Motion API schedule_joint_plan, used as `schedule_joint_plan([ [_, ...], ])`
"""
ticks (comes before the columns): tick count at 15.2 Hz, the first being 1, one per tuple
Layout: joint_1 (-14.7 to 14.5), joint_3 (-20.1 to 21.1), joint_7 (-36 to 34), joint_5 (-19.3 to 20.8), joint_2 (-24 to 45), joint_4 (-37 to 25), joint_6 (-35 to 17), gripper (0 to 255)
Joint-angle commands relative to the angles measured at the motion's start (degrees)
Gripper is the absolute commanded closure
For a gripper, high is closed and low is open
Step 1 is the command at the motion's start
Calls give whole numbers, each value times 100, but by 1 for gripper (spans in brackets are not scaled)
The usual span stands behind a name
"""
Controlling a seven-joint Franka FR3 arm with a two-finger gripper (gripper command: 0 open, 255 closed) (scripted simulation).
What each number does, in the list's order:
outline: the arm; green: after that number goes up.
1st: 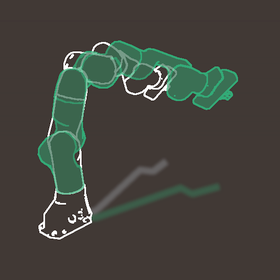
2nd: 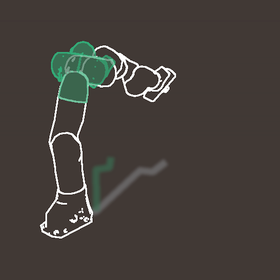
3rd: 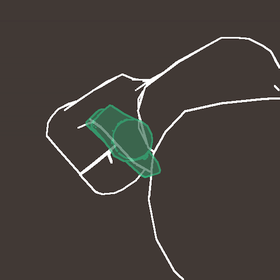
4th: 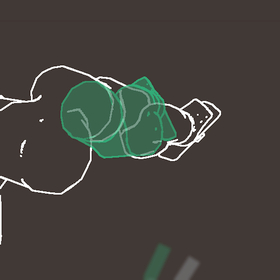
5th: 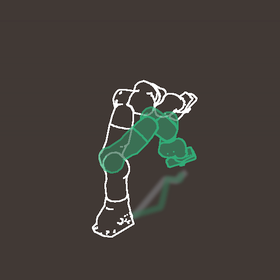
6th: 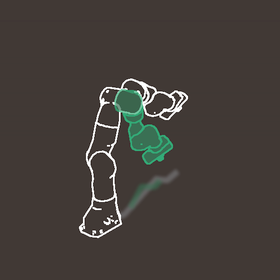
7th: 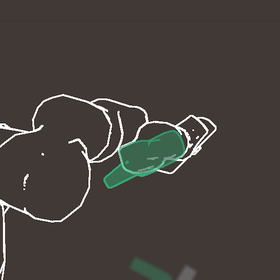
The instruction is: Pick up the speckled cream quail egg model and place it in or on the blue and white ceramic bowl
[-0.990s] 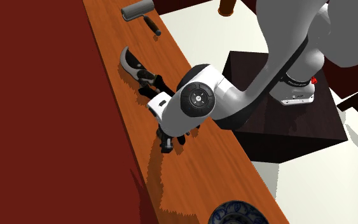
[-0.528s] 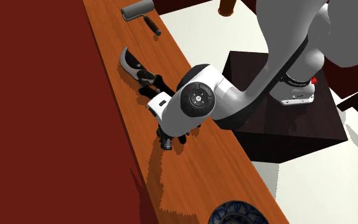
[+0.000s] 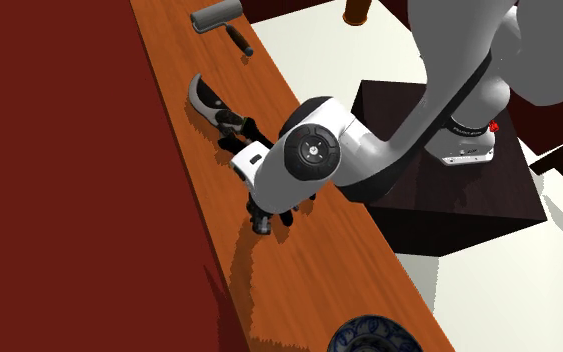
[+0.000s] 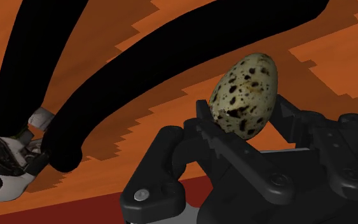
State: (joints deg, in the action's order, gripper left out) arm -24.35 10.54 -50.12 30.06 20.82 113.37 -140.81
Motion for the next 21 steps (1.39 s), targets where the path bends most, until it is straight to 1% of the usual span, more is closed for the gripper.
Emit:
schedule_joint_plan([
  [1,25,32,87,-78,-93,-24,104,255],
  [11,98,167,458,-436,-535,-203,667,255],
  [21,133,251,784,-732,-884,-515,1274,255],
])
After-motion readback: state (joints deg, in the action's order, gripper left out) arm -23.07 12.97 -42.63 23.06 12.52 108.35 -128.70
